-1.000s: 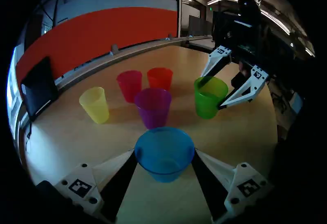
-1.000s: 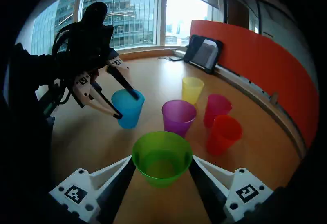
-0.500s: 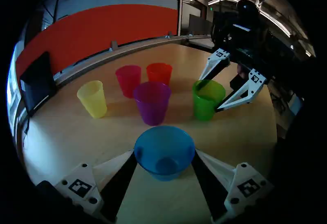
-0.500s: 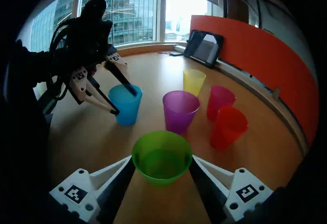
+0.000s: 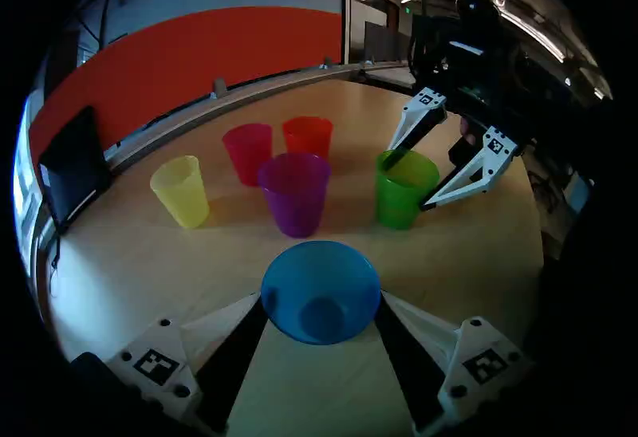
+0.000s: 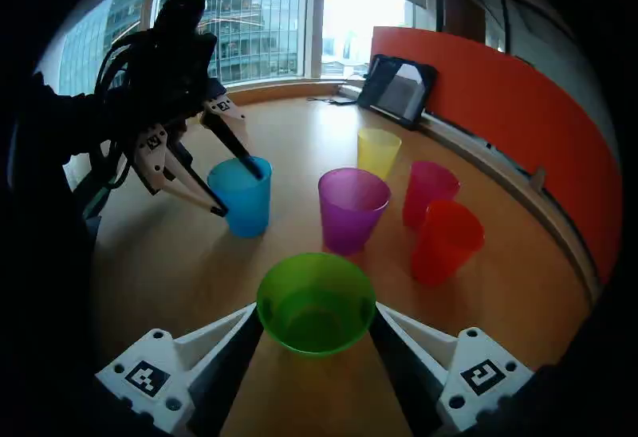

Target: Pour water

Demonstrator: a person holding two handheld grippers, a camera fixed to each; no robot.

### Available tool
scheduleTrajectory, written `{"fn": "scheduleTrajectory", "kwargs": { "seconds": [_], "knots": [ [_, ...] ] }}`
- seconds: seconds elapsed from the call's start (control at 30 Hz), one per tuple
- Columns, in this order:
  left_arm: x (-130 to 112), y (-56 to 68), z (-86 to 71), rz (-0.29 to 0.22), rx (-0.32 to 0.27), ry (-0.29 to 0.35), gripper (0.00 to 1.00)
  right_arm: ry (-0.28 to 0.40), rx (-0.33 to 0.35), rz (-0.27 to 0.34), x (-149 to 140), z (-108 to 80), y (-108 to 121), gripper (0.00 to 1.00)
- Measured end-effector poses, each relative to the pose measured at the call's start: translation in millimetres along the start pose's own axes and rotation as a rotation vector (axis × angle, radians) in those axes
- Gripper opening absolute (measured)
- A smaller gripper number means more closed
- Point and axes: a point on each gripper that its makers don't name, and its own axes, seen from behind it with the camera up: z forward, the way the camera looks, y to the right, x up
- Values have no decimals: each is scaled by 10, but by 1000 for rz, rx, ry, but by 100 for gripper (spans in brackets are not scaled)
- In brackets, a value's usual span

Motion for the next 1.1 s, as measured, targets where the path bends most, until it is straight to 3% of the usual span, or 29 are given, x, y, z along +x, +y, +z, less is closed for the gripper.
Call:
{"fn": "scheduleTrajectory", "kwargs": {
  "seconds": [0.2,0.3,0.5,0.8,1.1],
  "knots": [
    [-22,14,-4,0,-4,-8,97,-1,-2,9,-20,-16,-10,95],
    [-35,21,-18,-1,-5,-10,97,2,-6,20,-19,-40,-8,100],
    [-103,7,-60,-14,6,-20,97,-10,-21,22,-96,-118,0,100],
    [-204,-37,-272,-65,39,-5,97,-14,-59,50,-291,-294,-20,100],
    [-292,-172,-532,-106,117,18,97,10,-131,80,-390,-596,14,100]
  ]
}}
